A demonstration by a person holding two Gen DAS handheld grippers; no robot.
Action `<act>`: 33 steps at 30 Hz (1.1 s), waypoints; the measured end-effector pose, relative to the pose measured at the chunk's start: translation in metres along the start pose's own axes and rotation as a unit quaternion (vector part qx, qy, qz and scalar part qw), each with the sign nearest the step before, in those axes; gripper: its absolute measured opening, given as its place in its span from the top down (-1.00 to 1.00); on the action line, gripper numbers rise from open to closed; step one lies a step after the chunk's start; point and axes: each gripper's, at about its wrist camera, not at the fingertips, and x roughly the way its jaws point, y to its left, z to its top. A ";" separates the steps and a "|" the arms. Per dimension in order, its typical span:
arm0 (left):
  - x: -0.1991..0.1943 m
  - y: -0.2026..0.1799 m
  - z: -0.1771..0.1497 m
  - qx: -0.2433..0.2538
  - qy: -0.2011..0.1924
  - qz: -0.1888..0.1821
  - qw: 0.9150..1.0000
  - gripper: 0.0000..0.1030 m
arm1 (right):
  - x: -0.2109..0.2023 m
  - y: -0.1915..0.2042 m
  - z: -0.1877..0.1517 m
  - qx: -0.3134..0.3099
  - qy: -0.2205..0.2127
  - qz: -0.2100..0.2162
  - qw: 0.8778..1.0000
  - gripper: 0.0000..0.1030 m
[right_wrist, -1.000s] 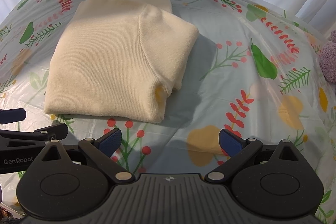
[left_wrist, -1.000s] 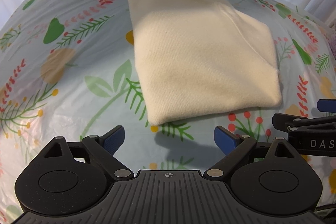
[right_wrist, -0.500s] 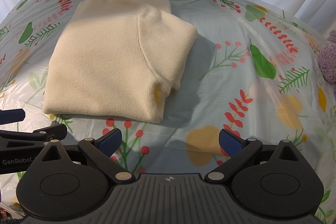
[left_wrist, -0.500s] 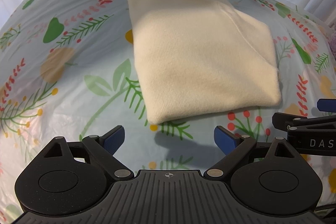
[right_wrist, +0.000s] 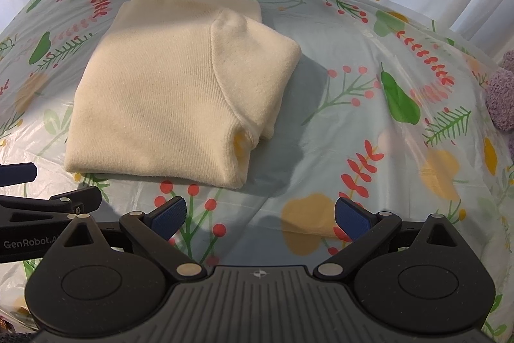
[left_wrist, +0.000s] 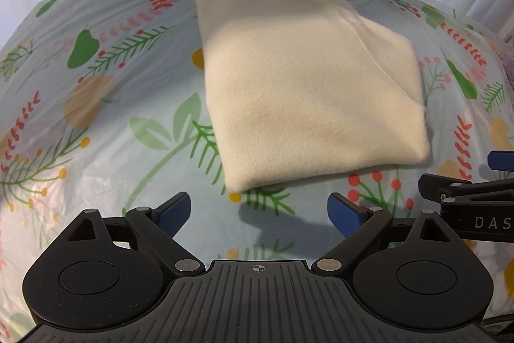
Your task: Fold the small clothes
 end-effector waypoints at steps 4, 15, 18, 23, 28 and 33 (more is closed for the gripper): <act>0.000 0.000 0.000 0.001 0.000 0.000 1.000 -0.86 | 0.000 0.001 0.000 -0.001 0.000 0.000 1.000 -0.93; 0.002 -0.002 0.001 0.003 0.003 0.004 1.000 -0.86 | 0.000 0.003 -0.001 -0.006 -0.003 -0.006 1.000 -0.93; 0.002 -0.003 0.001 0.002 0.003 0.004 1.000 -0.86 | 0.000 0.003 0.000 -0.006 -0.003 -0.005 1.000 -0.92; 0.003 -0.003 0.002 0.002 0.004 0.004 1.000 -0.86 | 0.000 0.003 0.001 -0.006 -0.004 -0.006 1.000 -0.92; 0.004 -0.002 0.003 0.002 0.004 0.002 1.000 -0.86 | 0.001 0.003 0.001 -0.008 -0.004 -0.007 1.000 -0.93; 0.003 -0.002 0.003 0.000 -0.001 -0.006 1.000 -0.86 | 0.000 0.004 0.001 -0.014 -0.008 -0.013 1.000 -0.92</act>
